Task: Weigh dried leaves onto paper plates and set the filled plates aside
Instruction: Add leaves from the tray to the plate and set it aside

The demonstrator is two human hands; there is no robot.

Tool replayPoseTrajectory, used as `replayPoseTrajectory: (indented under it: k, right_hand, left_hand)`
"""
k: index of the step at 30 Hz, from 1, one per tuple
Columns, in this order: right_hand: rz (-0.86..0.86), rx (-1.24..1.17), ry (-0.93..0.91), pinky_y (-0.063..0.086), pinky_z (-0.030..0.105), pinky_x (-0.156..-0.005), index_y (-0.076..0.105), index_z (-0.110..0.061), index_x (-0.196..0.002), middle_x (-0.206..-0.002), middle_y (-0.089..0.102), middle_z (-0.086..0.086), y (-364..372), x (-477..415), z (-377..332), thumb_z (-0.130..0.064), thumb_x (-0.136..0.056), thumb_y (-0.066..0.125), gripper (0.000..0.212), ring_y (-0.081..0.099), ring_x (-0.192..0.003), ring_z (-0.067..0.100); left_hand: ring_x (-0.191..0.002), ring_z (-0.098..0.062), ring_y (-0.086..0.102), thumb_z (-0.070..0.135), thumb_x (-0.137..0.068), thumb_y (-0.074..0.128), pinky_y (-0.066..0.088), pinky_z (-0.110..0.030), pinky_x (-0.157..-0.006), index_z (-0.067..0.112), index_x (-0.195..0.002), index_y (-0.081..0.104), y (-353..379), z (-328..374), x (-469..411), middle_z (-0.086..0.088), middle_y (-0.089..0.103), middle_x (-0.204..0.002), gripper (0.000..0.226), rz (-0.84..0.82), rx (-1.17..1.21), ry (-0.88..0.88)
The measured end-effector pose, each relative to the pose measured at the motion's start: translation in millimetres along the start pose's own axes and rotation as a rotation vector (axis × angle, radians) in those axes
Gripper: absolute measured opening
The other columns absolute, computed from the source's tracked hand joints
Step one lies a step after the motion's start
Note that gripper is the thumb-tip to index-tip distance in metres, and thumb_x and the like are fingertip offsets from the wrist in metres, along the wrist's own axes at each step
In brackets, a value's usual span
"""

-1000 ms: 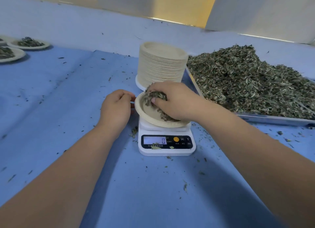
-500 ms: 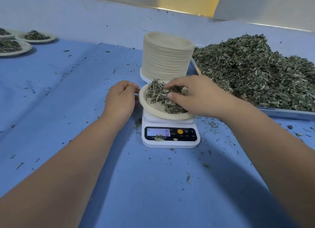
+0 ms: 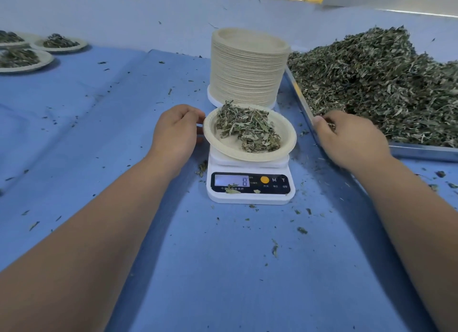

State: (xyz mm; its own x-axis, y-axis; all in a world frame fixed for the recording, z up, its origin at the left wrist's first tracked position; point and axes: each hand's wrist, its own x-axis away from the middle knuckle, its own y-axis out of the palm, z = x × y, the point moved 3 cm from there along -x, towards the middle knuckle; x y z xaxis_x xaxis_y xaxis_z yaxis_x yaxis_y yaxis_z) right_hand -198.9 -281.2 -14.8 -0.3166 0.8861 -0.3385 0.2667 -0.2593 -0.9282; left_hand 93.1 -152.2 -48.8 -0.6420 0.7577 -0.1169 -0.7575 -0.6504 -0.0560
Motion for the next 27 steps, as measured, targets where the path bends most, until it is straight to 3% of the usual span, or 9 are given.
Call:
replayPoseTrajectory:
  k: [4, 10, 14, 18, 20, 22, 24, 27]
  right_hand:
    - [-0.036, 0.118, -0.003, 0.030, 0.027, -0.053, 0.051, -0.019, -0.075, -0.067, 0.054, 0.004, 7.7, -2.0, -3.3, -0.062, -0.102, 0.020, 0.060, 0.048, -0.058, 0.022]
    - [0.016, 0.115, -0.026, 0.024, 0.024, -0.052, 0.048, -0.020, -0.069, -0.062, 0.053, 0.001, 7.4, -0.3, -4.0, -0.063, -0.101, 0.025, 0.059, 0.046, -0.055, 0.018]
    - [0.002, 0.112, -0.006, 0.038, 0.032, -0.058, 0.053, -0.017, -0.081, -0.069, 0.054, 0.003, 6.2, 1.2, -5.7, -0.061, -0.101, 0.028, 0.055, 0.052, -0.063, 0.026]
    - [0.189, -0.039, -0.127, 0.044, 0.045, -0.080, 0.060, -0.012, -0.105, -0.092, 0.063, 0.006, -10.3, 8.6, -23.8, -0.049, -0.102, 0.040, 0.041, 0.057, -0.093, 0.035]
    - [0.209, -0.251, -0.224, 0.046, 0.042, -0.086, 0.062, -0.015, -0.113, -0.104, 0.067, 0.003, -20.4, 16.3, -42.7, -0.045, -0.101, 0.045, 0.036, 0.058, -0.102, 0.030]
    - [0.120, -0.391, -0.303, 0.043, 0.040, -0.092, 0.061, -0.023, -0.123, -0.111, 0.066, -0.004, -25.8, 26.1, -65.5, -0.049, -0.099, 0.044, 0.039, 0.055, -0.111, 0.023]
    - [0.023, -0.341, -0.385, 0.036, 0.045, -0.098, 0.056, -0.031, -0.132, -0.102, 0.059, -0.015, -24.7, 35.3, -85.3, -0.054, -0.099, 0.039, 0.043, 0.052, -0.116, 0.022]
    - [-0.074, -0.328, -0.418, 0.032, 0.049, -0.102, 0.050, -0.037, -0.138, -0.079, 0.043, -0.026, -21.3, 40.9, -99.8, -0.051, -0.100, 0.047, 0.041, 0.050, -0.111, 0.020]
  left_hand:
    - [-0.079, -0.018, 0.073, 0.016, -0.091, 0.045, 0.062, -0.037, -0.075, 0.021, -0.078, 0.071, -0.1, -2.0, -1.5, -0.003, 0.077, -0.089, 0.029, -0.011, -0.029, 0.014]
    - [-0.077, -0.014, 0.073, 0.019, -0.091, 0.046, 0.057, -0.029, -0.068, 0.029, -0.067, 0.072, 0.1, -2.0, -1.8, 0.001, 0.077, -0.085, 0.036, -0.011, -0.053, 0.034]
    - [-0.077, -0.016, 0.073, 0.020, -0.088, 0.046, 0.056, -0.029, -0.066, 0.027, -0.071, 0.072, 0.0, -0.4, -1.2, 0.000, 0.077, -0.088, 0.032, 0.001, -0.052, 0.027]
    - [-0.089, -0.012, 0.069, 0.021, -0.098, 0.045, 0.058, -0.030, -0.074, 0.026, -0.095, 0.070, 1.0, 2.6, 1.1, 0.007, 0.073, -0.102, 0.026, 0.002, -0.071, 0.060]
    - [-0.102, 0.005, 0.062, 0.029, -0.103, 0.042, 0.053, -0.030, -0.091, 0.032, -0.114, 0.067, 1.5, 8.9, 5.6, 0.028, 0.066, -0.108, 0.028, -0.041, -0.154, 0.137]
    - [-0.104, 0.026, 0.049, 0.036, -0.106, 0.037, 0.042, -0.017, -0.097, 0.042, -0.124, 0.061, 2.5, 16.7, 13.2, 0.047, 0.058, -0.107, 0.031, -0.092, -0.215, 0.219]
    - [-0.114, 0.027, 0.044, 0.042, -0.106, 0.033, 0.034, -0.005, -0.096, 0.041, -0.131, 0.057, 6.1, 22.6, 20.7, 0.042, 0.057, -0.120, 0.035, -0.122, -0.244, 0.289]
    - [-0.133, 0.005, 0.046, 0.049, -0.102, 0.031, 0.031, -0.017, -0.109, 0.028, -0.143, 0.051, 16.1, 27.2, 31.3, 0.019, 0.055, -0.142, 0.051, -0.191, -0.302, 0.360]
